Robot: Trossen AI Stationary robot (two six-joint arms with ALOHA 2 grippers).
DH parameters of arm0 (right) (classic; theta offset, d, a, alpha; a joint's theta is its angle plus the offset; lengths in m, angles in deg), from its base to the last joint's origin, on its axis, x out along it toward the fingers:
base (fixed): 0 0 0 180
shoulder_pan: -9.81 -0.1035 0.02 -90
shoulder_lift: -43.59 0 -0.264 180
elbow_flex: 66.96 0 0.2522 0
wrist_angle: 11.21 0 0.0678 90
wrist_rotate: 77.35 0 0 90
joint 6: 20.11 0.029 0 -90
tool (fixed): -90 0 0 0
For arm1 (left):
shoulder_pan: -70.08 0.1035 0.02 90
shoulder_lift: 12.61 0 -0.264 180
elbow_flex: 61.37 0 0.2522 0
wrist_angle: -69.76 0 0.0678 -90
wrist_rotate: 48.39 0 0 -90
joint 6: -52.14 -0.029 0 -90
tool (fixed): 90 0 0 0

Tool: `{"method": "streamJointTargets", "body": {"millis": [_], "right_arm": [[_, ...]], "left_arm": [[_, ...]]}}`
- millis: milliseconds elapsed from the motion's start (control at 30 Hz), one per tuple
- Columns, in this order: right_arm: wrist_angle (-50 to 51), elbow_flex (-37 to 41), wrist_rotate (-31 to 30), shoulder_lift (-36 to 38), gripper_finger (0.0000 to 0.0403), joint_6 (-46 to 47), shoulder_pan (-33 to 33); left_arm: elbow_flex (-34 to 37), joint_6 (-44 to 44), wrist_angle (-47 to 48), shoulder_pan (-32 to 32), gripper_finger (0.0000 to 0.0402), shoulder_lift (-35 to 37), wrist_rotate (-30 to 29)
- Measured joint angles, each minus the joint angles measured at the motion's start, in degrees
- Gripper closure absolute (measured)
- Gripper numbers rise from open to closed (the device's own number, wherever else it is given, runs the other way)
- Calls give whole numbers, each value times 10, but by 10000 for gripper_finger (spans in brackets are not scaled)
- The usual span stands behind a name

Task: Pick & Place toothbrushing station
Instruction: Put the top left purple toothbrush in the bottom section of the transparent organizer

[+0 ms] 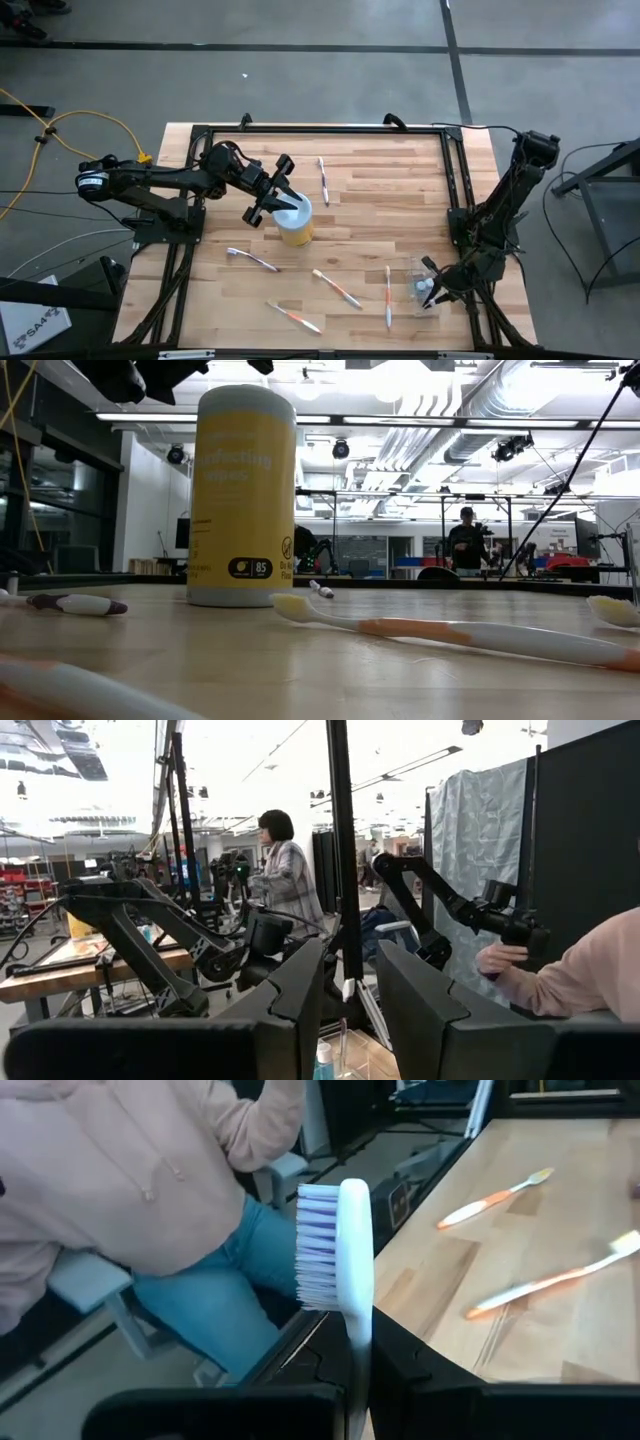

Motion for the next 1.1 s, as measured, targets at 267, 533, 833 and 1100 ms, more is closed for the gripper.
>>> {"method": "streamJointTargets", "body": {"millis": [267, 533, 833, 1100], "right_arm": [[-18, 0, 10, -32, 386, 6, -5], [-64, 0, 41, -58, 377, 5, -5], [-69, 0, 40, -65, 346, 5, -5], [-69, 0, 39, -65, 307, 5, -5]], "left_arm": [[0, 3, 0, 0, 310, 0, 0], [0, 3, 0, 0, 310, 0, -14], [0, 3, 0, 0, 310, 0, -14], [0, 4, 0, 0, 310, 0, -14]]}}
